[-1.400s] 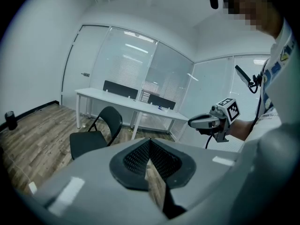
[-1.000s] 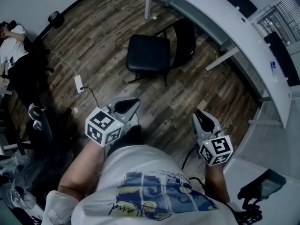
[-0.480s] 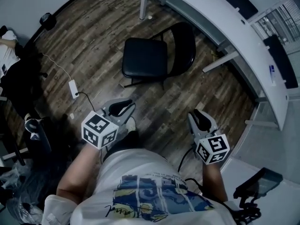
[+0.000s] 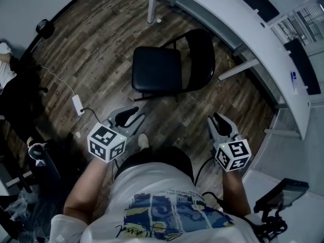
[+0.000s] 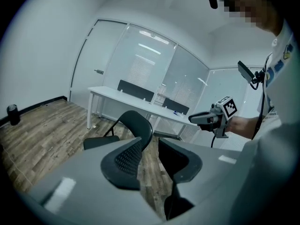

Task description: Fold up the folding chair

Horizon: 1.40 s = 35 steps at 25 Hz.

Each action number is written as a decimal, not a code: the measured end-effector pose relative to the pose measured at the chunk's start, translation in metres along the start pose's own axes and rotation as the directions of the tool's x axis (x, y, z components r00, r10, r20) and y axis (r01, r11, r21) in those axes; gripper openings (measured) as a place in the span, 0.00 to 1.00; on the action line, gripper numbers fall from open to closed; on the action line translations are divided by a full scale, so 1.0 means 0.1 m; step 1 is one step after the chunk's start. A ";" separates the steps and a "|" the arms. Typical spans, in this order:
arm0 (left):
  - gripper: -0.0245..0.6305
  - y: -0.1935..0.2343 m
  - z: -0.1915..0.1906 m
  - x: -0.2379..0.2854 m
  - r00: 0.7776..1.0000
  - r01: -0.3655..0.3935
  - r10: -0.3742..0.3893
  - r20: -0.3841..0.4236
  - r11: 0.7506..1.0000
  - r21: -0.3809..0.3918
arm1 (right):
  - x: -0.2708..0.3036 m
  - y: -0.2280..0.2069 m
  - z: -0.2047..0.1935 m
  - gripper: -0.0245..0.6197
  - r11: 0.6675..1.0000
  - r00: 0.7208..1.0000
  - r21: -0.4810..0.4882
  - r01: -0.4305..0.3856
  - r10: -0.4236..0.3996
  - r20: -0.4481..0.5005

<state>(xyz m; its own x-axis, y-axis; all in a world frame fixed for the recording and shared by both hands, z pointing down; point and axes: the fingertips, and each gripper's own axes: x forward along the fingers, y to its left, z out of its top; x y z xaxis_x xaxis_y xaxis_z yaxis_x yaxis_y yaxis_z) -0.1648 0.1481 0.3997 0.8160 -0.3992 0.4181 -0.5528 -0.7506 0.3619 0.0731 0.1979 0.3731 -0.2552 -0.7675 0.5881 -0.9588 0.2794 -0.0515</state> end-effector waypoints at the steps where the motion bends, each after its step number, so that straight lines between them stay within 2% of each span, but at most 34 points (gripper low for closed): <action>1: 0.22 0.05 0.01 0.03 1.000 -0.002 0.002 0.002 1.000 -0.002 | 0.04 -0.03 0.00 0.19 1.000 1.000 0.002 0.006 -0.006 -0.004; 9: 0.32 0.39 -0.01 0.25 0.999 -0.041 0.041 0.006 0.997 -0.067 | 0.38 -0.43 0.01 0.19 0.999 0.997 0.001 0.037 -0.037 -0.060; 18: 0.38 0.80 0.10 0.69 0.995 -0.095 0.093 -0.026 0.986 -0.140 | 1.10 -1.08 0.14 0.25 1.000 0.994 0.013 0.018 -0.016 -0.106; 24: 0.41 1.07 0.01 1.08 0.992 -0.099 0.085 -0.091 0.981 -0.166 | 1.64 -1.55 -0.05 0.27 0.999 0.979 0.024 0.034 -0.028 -0.200; 30: 0.44 1.31 0.02 1.47 0.993 -0.087 0.071 -0.093 0.978 -0.190 | 2.09 -1.95 -0.21 0.30 0.997 0.963 0.043 0.066 -0.052 -0.264; 35: 0.47 1.55 -0.05 1.72 0.990 -0.108 0.087 -0.107 0.972 -0.207 | 2.48 -2.30 -0.31 0.31 0.993 0.952 0.078 0.089 -0.062 -0.298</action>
<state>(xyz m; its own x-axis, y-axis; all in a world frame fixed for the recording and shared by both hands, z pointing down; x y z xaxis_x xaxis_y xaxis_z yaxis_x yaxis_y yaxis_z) -0.1110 -0.0349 0.5319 0.7419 -0.4045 0.5348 -0.6606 -0.5777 0.4795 0.2339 -0.0389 0.5555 -0.1467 -0.5760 0.8042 -0.9844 0.1645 -0.0618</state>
